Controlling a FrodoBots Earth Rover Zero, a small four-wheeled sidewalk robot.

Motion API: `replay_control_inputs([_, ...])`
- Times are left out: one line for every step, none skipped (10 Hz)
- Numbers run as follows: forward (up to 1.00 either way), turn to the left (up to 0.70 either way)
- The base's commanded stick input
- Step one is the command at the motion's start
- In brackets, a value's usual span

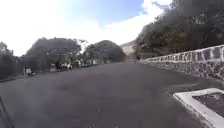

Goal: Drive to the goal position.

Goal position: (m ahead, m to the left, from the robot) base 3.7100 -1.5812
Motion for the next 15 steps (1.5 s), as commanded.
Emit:
replay_control_inputs([0.7, 0.0])
replay_control_inputs([0.7, 0.0])
replay_control_inputs([0.7, 0.0])
replay_control_inputs([0.7, -0.02])
replay_control_inputs([0.7, -0.03])
replay_control_inputs([0.7, -0.02])
replay_control_inputs([0.7, -0.03])
replay_control_inputs([0.7, -0.03])
replay_control_inputs([0.7, -0.03])
replay_control_inputs([0.7, -0.02])
replay_control_inputs([0.7, -0.02])
replay_control_inputs([0.7, -0.03])
replay_control_inputs([0.7, -0.13])
replay_control_inputs([0.7, -0.13])
replay_control_inputs([0.7, 0.0])
